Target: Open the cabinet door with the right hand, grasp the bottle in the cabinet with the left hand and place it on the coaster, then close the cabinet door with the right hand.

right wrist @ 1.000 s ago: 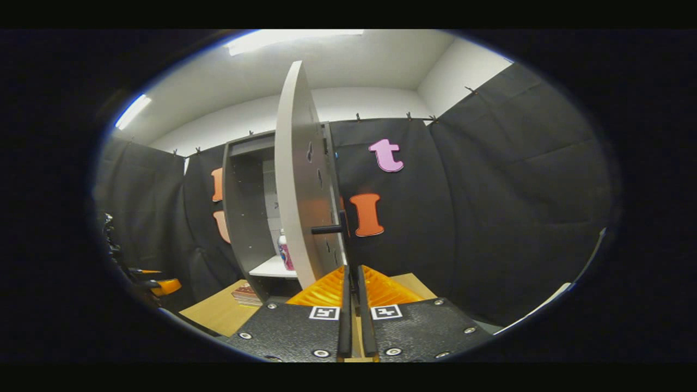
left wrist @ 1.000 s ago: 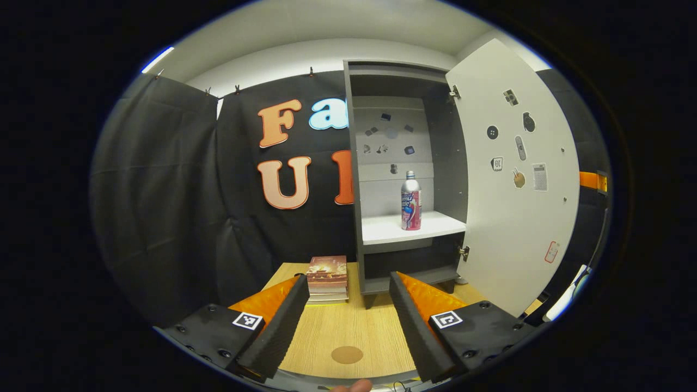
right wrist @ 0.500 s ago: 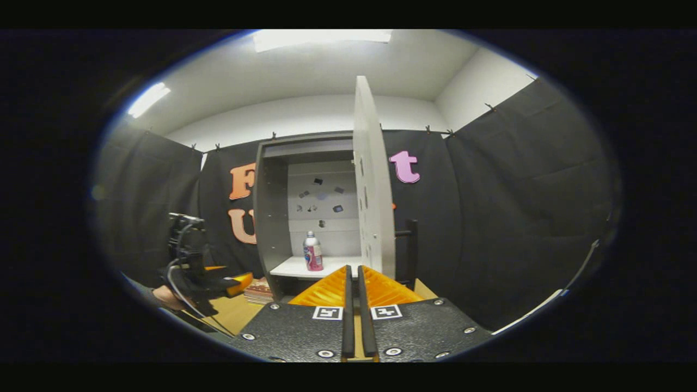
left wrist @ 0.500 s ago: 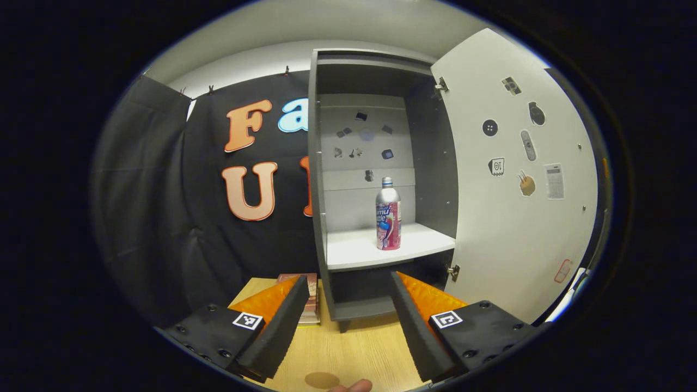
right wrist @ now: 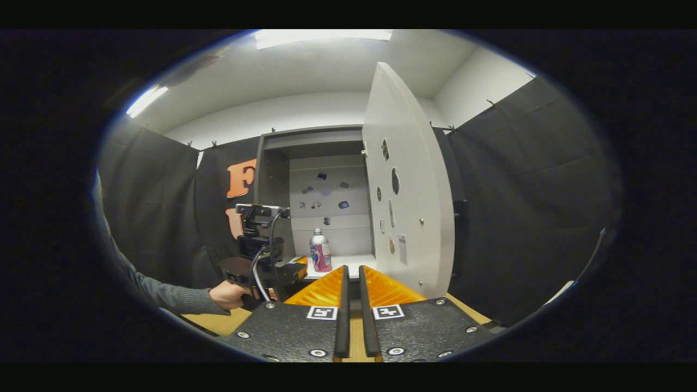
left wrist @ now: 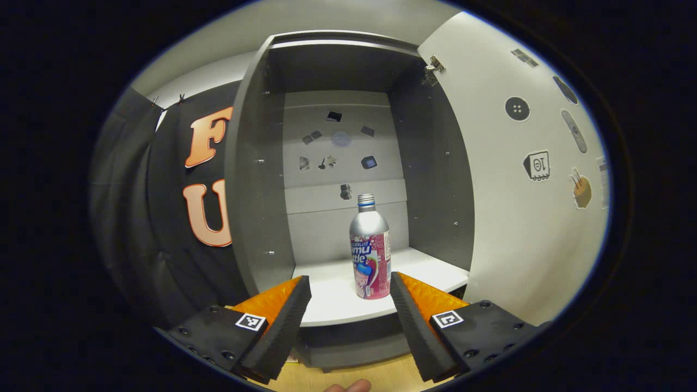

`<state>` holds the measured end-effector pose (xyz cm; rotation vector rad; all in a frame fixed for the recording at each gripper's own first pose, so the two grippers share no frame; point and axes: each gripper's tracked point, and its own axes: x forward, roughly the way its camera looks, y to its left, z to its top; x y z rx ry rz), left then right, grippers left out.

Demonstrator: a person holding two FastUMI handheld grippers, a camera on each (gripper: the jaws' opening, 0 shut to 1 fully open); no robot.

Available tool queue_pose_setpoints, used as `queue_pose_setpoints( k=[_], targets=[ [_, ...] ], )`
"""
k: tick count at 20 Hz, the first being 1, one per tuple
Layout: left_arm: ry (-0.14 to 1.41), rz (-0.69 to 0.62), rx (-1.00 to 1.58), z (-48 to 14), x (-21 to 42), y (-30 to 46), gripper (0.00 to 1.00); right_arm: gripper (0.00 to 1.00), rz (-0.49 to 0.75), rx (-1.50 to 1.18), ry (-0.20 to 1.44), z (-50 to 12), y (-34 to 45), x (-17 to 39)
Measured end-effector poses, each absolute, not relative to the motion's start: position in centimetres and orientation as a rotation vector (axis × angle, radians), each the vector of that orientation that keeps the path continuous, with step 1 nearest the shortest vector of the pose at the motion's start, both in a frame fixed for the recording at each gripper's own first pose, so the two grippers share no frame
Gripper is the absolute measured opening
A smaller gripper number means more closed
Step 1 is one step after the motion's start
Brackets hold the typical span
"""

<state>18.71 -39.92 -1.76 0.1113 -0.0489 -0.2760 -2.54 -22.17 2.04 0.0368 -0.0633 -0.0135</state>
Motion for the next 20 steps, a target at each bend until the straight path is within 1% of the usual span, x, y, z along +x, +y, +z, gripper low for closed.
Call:
queue_pose_setpoints(
  k=[1,2,3,4,5,6,7,8,12,13,14,15,16,20],
  targets=[
    [-0.051,-0.283,0.108,-1.8,19.9,-40.6,0.95,0.10,-0.017,0.033,-0.052,1.7,-21.9,-2.0],
    [-0.051,-0.292,0.105,-1.9,20.9,-41.2,0.94,0.18,-0.027,0.023,-0.046,1.5,-21.8,-1.3],
    [-0.049,-0.300,0.105,-2.1,22.0,-41.8,0.97,0.27,-0.041,0.005,-0.040,1.2,-21.7,-0.8],
    [-0.050,-0.308,0.105,-2.1,23.0,-42.4,0.97,0.28,-0.053,-0.011,-0.033,1.2,-22.2,-1.7],
    [-0.049,-0.309,0.107,-2.3,24.1,-42.8,0.98,0.32,-0.053,-0.017,-0.022,1.0,-21.9,-1.5],
    [-0.049,-0.309,0.105,-2.3,25.1,-43.2,0.97,0.34,-0.053,-0.021,-0.013,0.8,-21.5,-1.2],
    [-0.046,-0.312,0.100,-2.5,26.1,-43.7,0.97,0.33,-0.053,-0.024,-0.003,0.6,-21.3,-0.9],
    [-0.044,-0.315,0.097,-2.6,26.9,-44.0,0.97,0.37,-0.060,-0.028,0.007,0.5,-21.3,-0.5],
    [-0.061,-0.321,0.103,-2.3,29.8,-45.5,0.97,0.37,-0.093,-0.043,0.047,-0.5,-21.8,1.2],
    [-0.056,-0.322,0.104,-2.4,30.2,-45.8,0.94,0.37,-0.094,-0.039,0.056,-0.7,-21.8,1.4],
    [-0.057,-0.327,0.102,-2.4,30.3,-45.9,0.94,0.37,-0.096,-0.036,0.063,-1.0,-21.8,1.4],
    [-0.060,-0.322,0.097,-2.3,30.3,-45.8,0.91,0.37,-0.096,-0.035,0.067,-1.1,-21.8,1.4],
    [-0.060,-0.320,0.094,-2.2,29.9,-45.6,0.86,0.37,-0.095,-0.033,0.072,-1.3,-21.7,1.5],
    [-0.095,-0.311,0.090,-0.6,26.6,-43.4,0.87,0.37,-0.057,-0.018,0.071,-1.5,-21.0,1.2]
  ],
)
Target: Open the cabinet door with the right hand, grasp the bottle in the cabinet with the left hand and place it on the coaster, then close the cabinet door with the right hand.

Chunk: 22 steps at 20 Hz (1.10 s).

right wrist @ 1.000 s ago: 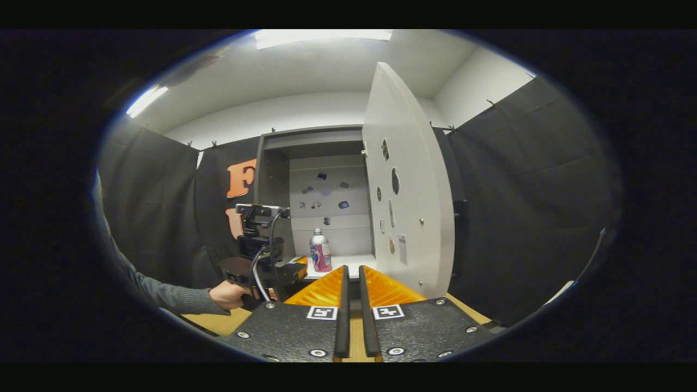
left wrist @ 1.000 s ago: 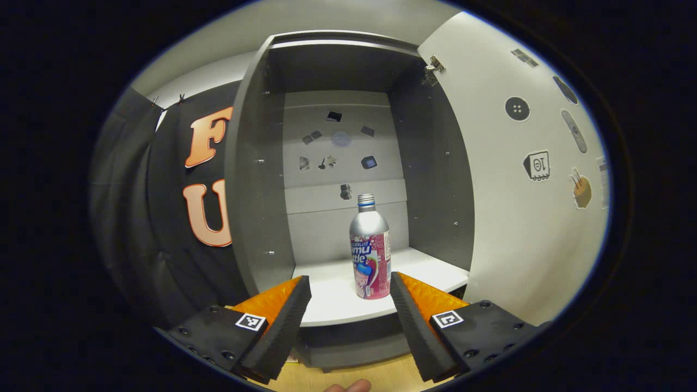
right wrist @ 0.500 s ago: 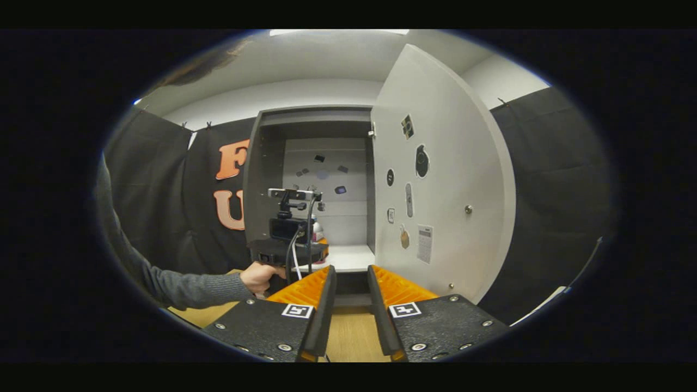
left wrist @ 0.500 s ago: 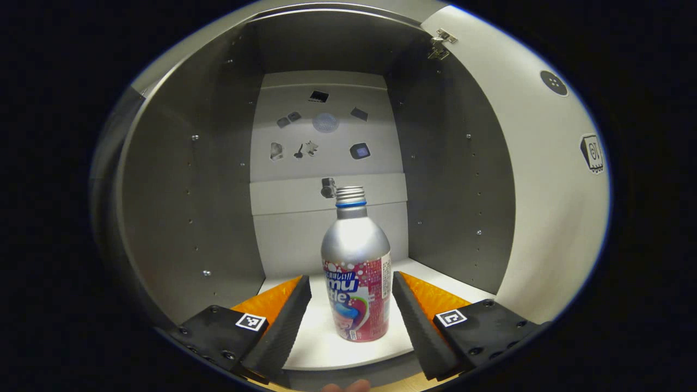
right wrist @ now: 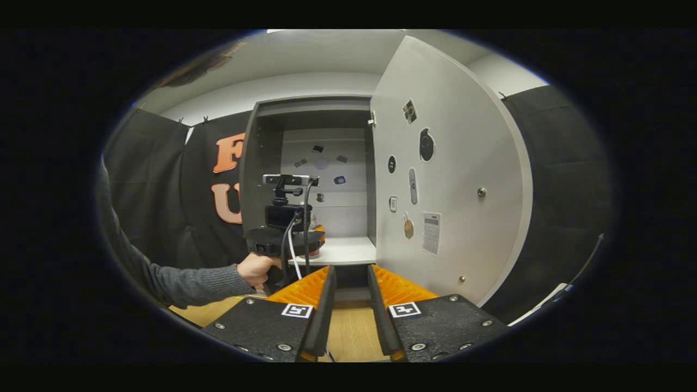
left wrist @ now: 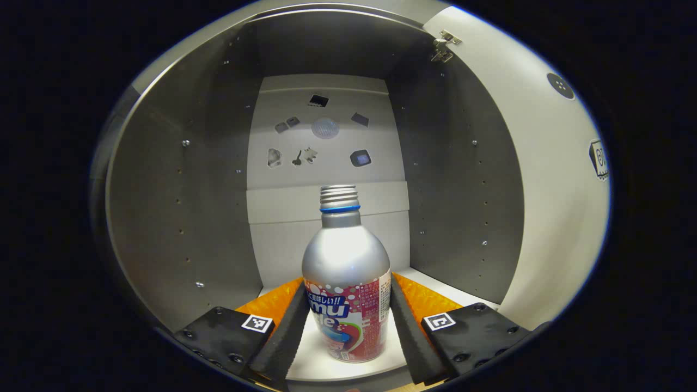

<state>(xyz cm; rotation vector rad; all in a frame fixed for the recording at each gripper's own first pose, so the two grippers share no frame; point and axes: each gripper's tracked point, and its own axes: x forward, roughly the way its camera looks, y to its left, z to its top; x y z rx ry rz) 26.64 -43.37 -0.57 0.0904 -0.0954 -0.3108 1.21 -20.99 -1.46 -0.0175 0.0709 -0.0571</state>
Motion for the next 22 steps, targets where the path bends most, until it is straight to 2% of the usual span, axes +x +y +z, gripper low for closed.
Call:
queue_pose_setpoints(
  k=[5,8,10,16,22],
  targets=[
    [-0.148,-0.252,0.123,0.3,20.0,-38.1,0.86,0.36,0.012,0.011,0.068,-2.0,-19.6,-0.8],
    [-0.125,-0.230,0.121,-1.9,15.3,-34.8,0.84,0.34,0.056,0.034,0.083,-3.0,-18.7,-2.4],
    [-0.119,-0.183,0.135,-3.9,12.8,-32.0,0.86,0.36,0.085,0.049,0.099,-3.8,-18.0,-3.7],
    [0.030,-0.096,0.164,-14.6,6.1,-25.9,0.86,0.37,0.135,0.073,0.184,-7.5,-16.9,-7.2],
    [0.118,-0.032,0.164,-23.2,3.7,-21.6,0.86,0.37,0.132,0.127,0.296,-11.8,-17.3,-8.6]
  ],
)
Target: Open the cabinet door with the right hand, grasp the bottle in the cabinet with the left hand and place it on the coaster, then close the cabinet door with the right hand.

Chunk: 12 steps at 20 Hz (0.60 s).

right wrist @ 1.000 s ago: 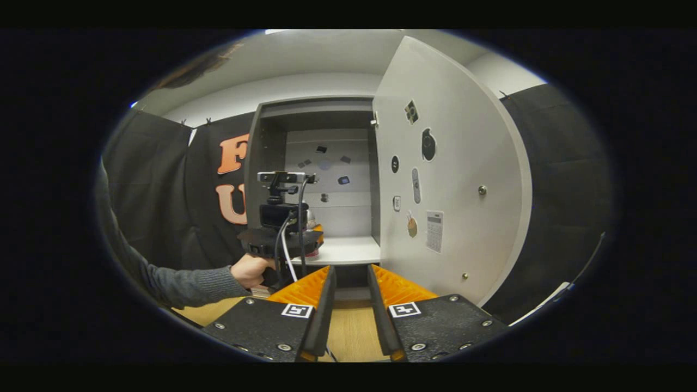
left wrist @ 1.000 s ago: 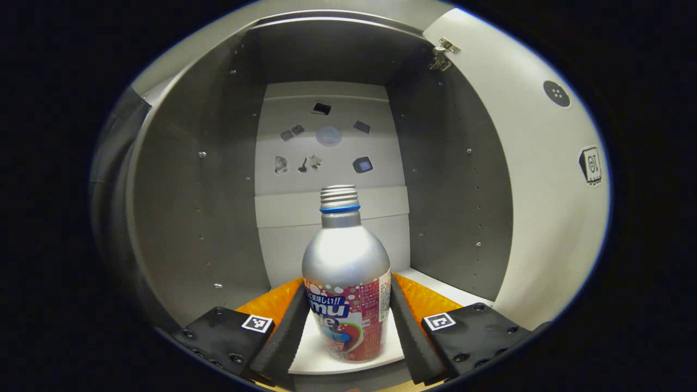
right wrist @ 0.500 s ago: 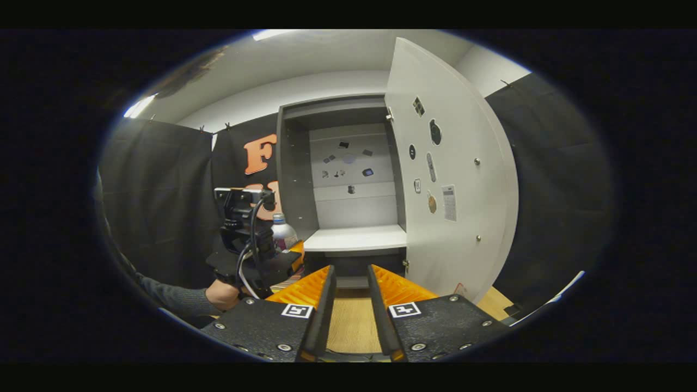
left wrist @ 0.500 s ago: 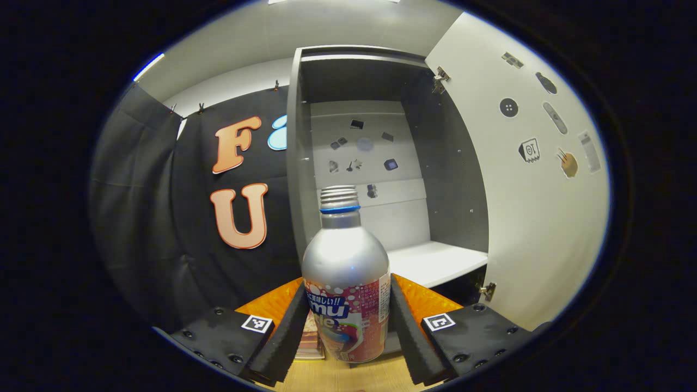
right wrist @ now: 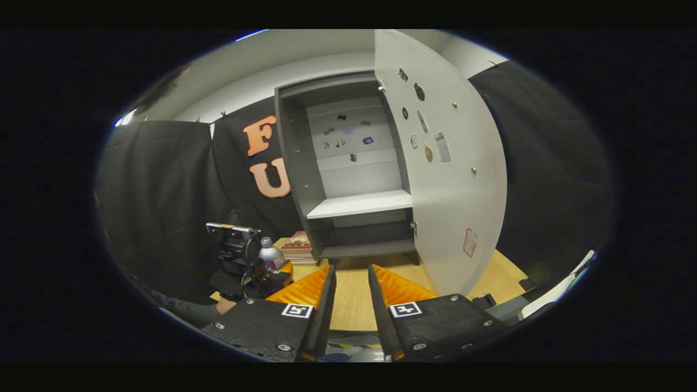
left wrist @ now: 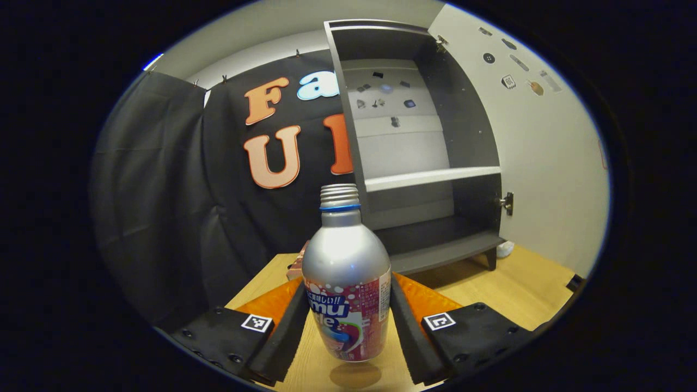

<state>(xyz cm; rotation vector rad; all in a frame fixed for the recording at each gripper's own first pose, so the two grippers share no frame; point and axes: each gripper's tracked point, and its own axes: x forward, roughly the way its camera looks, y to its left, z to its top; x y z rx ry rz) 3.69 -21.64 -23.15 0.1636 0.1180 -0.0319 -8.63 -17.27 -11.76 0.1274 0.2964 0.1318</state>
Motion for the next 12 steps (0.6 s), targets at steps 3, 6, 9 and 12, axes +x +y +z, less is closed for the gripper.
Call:
queue_pose_setpoints(
  k=[3,6,9,12],
  targets=[
    [0.152,-0.037,0.148,-26.6,3.5,-21.4,0.86,0.43,0.133,0.110,0.356,-13.9,-17.3,-8.5],
    [0.200,-0.032,0.158,-30.1,3.5,-20.9,0.86,0.40,0.141,0.115,0.421,-16.2,-17.1,-8.4],
    [0.246,-0.016,0.156,-33.0,3.4,-20.3,0.86,0.41,0.149,0.118,0.469,-17.8,-16.8,-8.2],
    [0.282,-0.009,0.152,-35.0,2.6,-20.1,0.86,0.41,0.159,0.110,0.486,-18.3,-16.6,-7.9]
  ],
)
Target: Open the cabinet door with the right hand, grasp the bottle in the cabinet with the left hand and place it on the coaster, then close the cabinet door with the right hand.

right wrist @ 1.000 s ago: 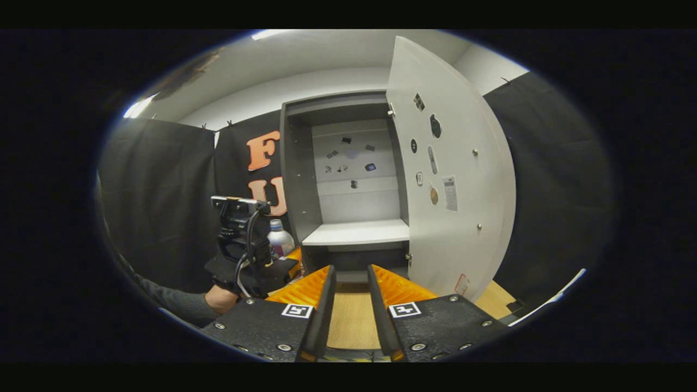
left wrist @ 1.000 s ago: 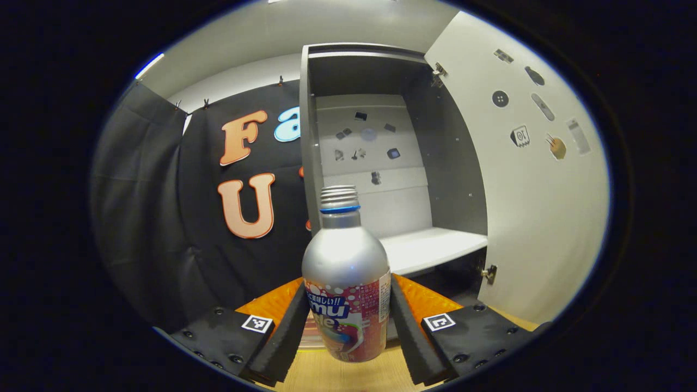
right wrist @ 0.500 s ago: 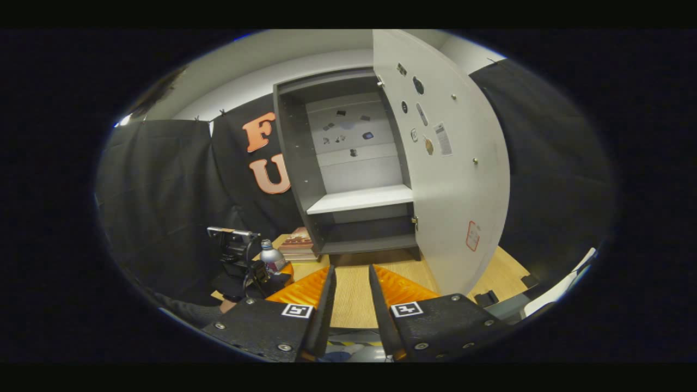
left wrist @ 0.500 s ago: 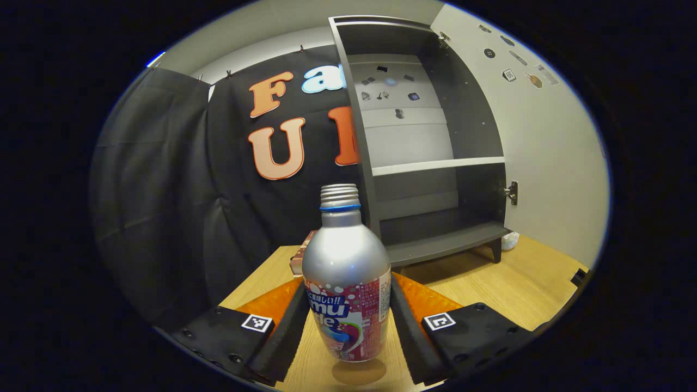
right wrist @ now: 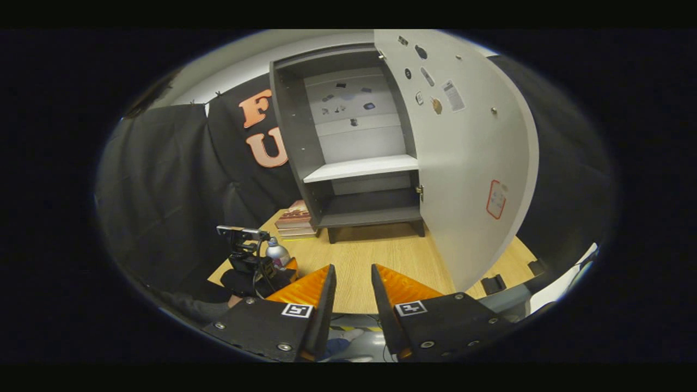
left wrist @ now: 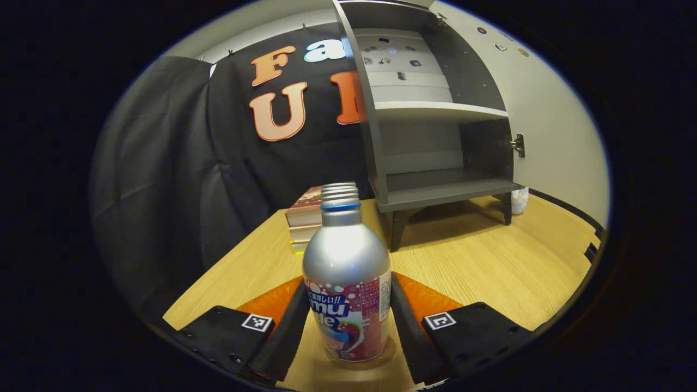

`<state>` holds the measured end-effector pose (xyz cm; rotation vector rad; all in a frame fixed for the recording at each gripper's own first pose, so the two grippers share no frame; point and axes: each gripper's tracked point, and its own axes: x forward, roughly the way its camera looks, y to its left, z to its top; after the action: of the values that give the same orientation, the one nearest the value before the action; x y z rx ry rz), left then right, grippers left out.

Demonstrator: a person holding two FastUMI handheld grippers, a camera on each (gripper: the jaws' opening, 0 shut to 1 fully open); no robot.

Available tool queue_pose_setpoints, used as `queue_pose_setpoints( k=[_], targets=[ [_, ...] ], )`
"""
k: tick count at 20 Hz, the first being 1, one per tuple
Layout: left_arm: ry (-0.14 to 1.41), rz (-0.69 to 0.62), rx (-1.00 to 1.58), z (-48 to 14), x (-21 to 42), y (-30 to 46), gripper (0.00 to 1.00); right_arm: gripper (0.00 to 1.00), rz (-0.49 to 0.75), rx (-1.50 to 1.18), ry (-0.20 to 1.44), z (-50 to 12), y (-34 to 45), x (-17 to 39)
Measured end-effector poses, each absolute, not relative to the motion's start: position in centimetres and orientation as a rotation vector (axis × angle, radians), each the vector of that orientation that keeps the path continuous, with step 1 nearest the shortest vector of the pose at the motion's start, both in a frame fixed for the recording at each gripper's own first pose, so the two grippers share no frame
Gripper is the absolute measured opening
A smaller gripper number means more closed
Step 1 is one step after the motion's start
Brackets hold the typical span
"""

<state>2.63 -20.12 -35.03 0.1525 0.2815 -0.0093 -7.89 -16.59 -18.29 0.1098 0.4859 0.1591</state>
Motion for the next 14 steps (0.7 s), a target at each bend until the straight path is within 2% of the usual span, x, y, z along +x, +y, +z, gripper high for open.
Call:
queue_pose_setpoints(
  k=[14],
  targets=[
    [0.312,0.003,0.120,-36.8,0.2,-19.2,0.87,0.41,0.186,0.124,0.502,-18.3,-16.1,-8.9]
  ],
)
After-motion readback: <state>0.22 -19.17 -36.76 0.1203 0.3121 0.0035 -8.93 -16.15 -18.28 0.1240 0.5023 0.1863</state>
